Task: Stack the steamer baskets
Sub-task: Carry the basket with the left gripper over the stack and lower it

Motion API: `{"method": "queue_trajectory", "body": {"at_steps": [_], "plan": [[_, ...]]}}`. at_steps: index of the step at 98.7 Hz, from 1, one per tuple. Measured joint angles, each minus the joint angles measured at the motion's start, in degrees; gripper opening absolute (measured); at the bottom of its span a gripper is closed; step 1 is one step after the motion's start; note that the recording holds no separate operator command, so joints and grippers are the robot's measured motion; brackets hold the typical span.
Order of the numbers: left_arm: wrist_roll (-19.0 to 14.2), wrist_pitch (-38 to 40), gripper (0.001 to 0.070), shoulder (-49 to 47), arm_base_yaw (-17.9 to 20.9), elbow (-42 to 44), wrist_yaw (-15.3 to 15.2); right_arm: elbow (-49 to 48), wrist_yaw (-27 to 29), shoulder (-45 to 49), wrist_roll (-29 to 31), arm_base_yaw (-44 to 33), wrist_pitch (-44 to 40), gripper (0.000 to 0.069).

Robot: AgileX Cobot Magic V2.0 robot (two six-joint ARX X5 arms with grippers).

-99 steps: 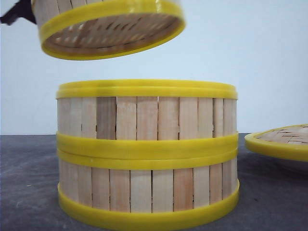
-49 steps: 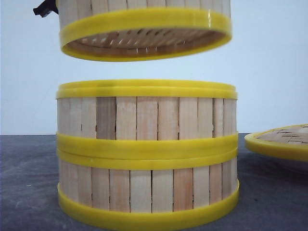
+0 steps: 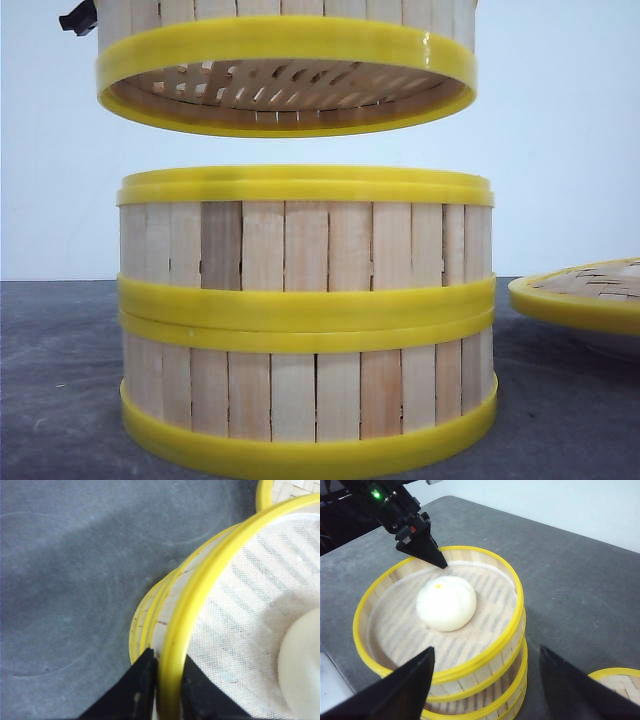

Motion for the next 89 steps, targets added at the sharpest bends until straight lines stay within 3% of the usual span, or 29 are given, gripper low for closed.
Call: {"method": "queue_trajectory", "body": {"at_steps": [11,89], "plan": [[0.0,0.0,0.0035,1.1,-0.1,0.0,2.0,0.0,0.0,0.0,0.0,0.0,0.1,0.0402],[1.6,0.1,0.0035,5.0,-1.0,-0.1,0.4,0.0,1.5,0.0,-0.5,0.0,0.4,0.0402]]}}
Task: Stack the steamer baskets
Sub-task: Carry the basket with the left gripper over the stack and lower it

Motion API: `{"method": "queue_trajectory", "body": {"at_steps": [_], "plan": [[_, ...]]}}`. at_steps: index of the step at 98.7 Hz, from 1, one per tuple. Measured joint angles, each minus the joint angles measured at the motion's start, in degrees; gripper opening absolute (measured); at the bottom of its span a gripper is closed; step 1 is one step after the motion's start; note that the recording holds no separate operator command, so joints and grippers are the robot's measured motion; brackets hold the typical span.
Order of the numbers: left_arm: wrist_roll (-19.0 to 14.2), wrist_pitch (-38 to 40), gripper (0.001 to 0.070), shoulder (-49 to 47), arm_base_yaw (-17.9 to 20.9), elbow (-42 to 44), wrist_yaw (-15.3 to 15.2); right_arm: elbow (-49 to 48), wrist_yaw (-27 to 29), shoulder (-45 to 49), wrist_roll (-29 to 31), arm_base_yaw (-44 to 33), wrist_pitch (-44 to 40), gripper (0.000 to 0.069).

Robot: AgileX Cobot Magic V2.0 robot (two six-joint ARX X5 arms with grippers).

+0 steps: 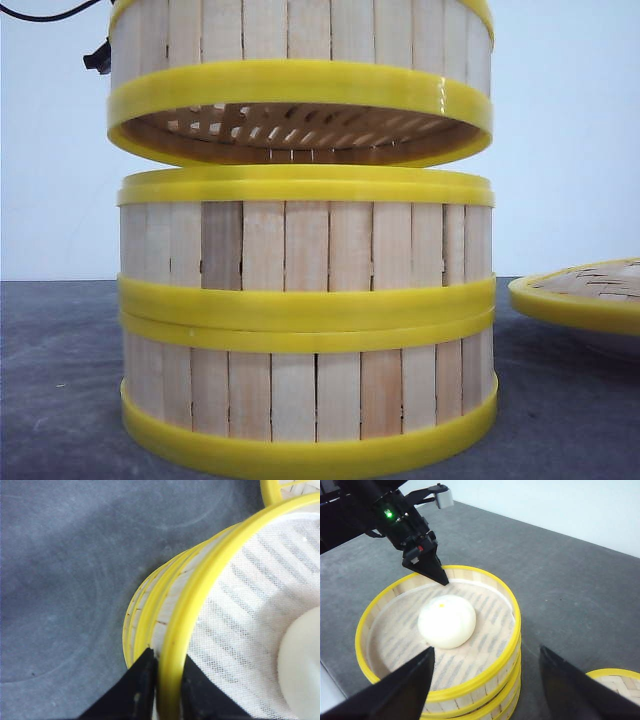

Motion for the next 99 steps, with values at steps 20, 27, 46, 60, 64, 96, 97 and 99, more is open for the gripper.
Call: {"method": "queue_trajectory", "body": {"at_steps": [20,27,46,60,64,96,97,99], "plan": [[0.7,-0.1,0.0035,2.1,-0.5,-0.4,0.1,0.0,0.0,0.0,-0.2,0.0,0.0,0.0402],[1.0,0.2,0.0035,2.1,-0.5,-0.4,0.0,0.0,0.0,0.0,-0.2,0.0,0.0,0.0402],[1.2,0.2,0.0035,2.1,-0.5,-0.4,0.0,0.0,0.0,0.0,-0.4,0.0,0.0,0.0402],[1.3,0.5,0.0035,2.3,-0.5,-0.4,0.0,0.0,0.0,0.0,-0.6,0.0,0.0,0.0402],[1.3,0.7,0.0035,2.4,-0.5,-0.4,0.1,0.0,0.0,0.0,-0.6,0.0,0.0,0.0402],[1.5,0.8,0.0035,2.5,-0.5,-0.4,0.1,0.0,0.0,0.0,-0.6,0.0,0.0,0.0402],[1.5,0.8,0.0035,2.5,-0.5,-0.4,0.1,0.0,0.0,0.0,-0.6,0.0,0.0,0.0402],[1.6,0.8,0.0035,2.5,-0.5,-0.4,0.1,0.0,0.0,0.0,-0.6,0.0,0.0,0.0402]]}}
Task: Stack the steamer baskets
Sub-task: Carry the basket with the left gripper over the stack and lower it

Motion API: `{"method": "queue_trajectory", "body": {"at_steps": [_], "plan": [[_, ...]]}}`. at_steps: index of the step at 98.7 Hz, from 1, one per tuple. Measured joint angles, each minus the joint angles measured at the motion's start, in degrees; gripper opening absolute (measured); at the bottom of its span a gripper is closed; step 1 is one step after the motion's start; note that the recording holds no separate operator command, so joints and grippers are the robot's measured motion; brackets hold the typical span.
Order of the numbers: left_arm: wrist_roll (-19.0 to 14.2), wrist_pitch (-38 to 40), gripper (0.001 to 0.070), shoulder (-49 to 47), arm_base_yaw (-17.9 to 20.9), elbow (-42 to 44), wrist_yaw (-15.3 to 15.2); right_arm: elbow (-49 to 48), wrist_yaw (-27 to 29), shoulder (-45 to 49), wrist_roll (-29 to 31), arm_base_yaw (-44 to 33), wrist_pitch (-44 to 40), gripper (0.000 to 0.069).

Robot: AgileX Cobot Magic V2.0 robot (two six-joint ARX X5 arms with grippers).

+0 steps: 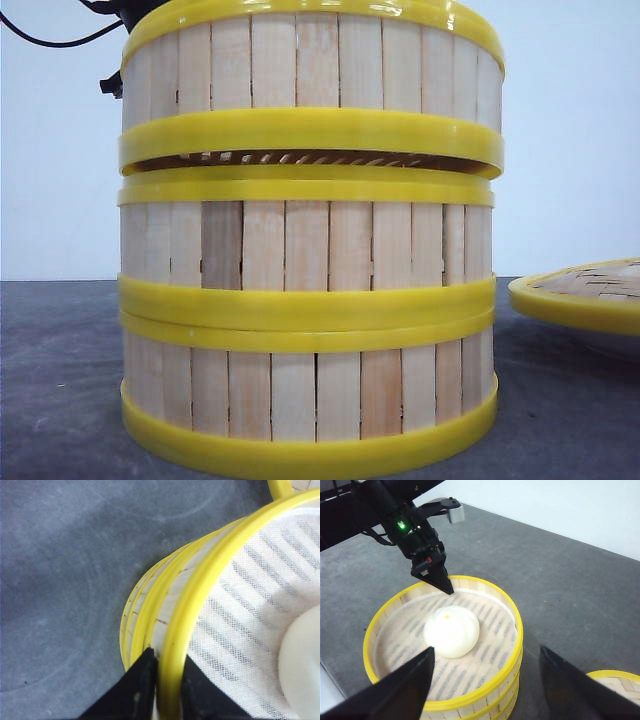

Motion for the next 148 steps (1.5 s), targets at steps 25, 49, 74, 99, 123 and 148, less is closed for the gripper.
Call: {"method": "queue_trajectory", "body": {"at_steps": [25,49,74,99,123,148], "plan": [[0.2,0.0,0.0035,0.6,0.0,0.0,0.7,0.0,0.0,0.0,0.0,0.0,0.0,0.0402],[0.6,-0.3,0.0031,1.4,0.0,0.0,-0.7,0.0,0.0,0.0,0.0,0.0,0.0,0.0402],[1.2,-1.0,0.0031,1.4,0.3,0.0,-2.3,0.0,0.0,0.0,0.0,0.0,0.0,0.0402],[1.5,-1.0,0.0031,1.4,0.3,0.0,-2.5,0.0,0.0,0.0,0.0,0.0,1.1,0.0402],[1.5,-0.9,0.0031,1.4,0.3,0.0,-2.5,0.0,0.0,0.0,0.0,0.0,1.4,0.0402],[1.7,-0.4,0.0031,0.1,0.3,0.3,-3.0,0.0,1.0,0.0,-0.1,0.0,1.5,0.0402]]}}
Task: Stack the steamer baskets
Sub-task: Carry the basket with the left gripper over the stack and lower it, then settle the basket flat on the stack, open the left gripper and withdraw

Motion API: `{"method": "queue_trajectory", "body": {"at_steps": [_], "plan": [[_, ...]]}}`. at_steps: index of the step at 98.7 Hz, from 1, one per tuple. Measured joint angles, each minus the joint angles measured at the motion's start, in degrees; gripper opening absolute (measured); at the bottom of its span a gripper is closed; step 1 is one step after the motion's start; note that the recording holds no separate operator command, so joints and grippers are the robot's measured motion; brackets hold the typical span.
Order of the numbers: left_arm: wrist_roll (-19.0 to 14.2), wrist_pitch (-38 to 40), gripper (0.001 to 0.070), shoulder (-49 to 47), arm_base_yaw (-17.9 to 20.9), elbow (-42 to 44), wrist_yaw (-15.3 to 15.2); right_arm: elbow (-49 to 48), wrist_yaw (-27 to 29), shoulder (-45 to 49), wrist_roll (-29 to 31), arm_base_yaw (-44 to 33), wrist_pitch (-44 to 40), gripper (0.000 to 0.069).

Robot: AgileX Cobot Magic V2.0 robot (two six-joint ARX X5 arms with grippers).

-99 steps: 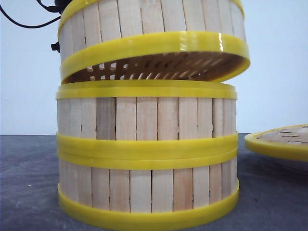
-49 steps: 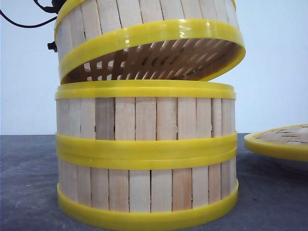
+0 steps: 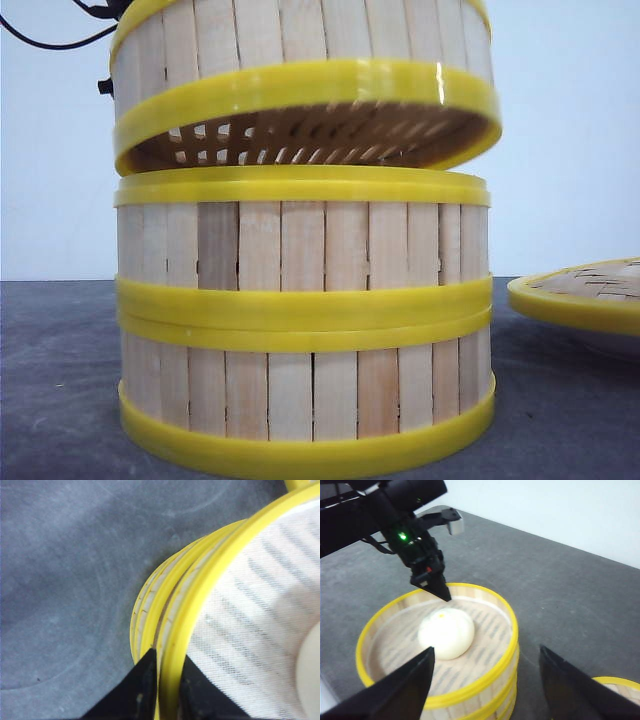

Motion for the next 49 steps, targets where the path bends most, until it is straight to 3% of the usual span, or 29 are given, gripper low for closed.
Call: {"method": "queue_trajectory", "body": {"at_steps": [22,49], "plan": [[0.6,0.0,0.0031,-0.3,0.7,0.1,-2.0,0.0,0.2,0.0,0.0,0.0,0.0,0.0402],[0.6,0.5,0.0031,-0.3,0.6,0.1,-1.0,0.0,0.2,0.0,0.0,0.0,0.0,0.0402]]}}
